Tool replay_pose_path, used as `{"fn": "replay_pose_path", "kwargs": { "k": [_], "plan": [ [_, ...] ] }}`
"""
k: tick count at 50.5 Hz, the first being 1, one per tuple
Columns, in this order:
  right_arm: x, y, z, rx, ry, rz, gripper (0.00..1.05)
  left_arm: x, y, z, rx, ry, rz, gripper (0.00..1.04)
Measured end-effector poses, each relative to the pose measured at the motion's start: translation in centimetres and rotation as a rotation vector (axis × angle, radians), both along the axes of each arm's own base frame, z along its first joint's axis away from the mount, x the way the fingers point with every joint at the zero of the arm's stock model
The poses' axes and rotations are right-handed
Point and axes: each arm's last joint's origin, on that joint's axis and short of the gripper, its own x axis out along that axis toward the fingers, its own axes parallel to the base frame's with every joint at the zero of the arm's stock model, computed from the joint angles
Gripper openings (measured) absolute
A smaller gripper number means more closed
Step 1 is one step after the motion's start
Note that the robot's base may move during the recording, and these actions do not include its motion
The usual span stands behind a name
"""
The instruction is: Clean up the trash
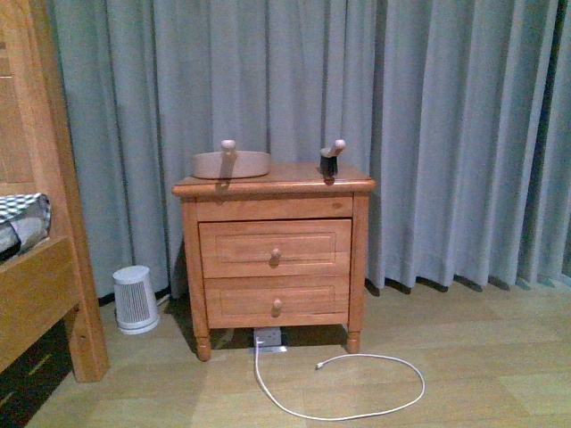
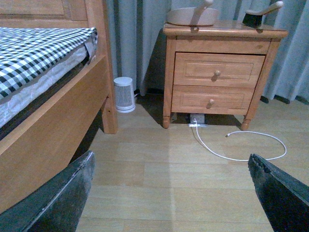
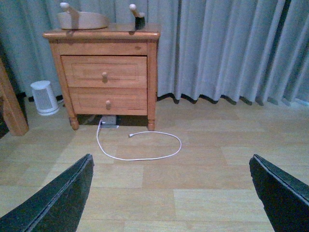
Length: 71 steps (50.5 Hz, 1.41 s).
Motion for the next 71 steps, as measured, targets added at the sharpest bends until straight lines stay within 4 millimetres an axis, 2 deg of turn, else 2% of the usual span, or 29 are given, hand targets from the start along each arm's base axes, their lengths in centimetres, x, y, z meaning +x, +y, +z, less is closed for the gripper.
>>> {"fn": "replay_pose_path", "kwargs": {
  "k": [71],
  "plan": [
    [0.0, 0.0, 0.0, 0.0, 0.0, 0.0, 0.97, 0.0, 0.0, 0.0, 0.0, 0.0, 0.0, 0.97]
  ]
}}
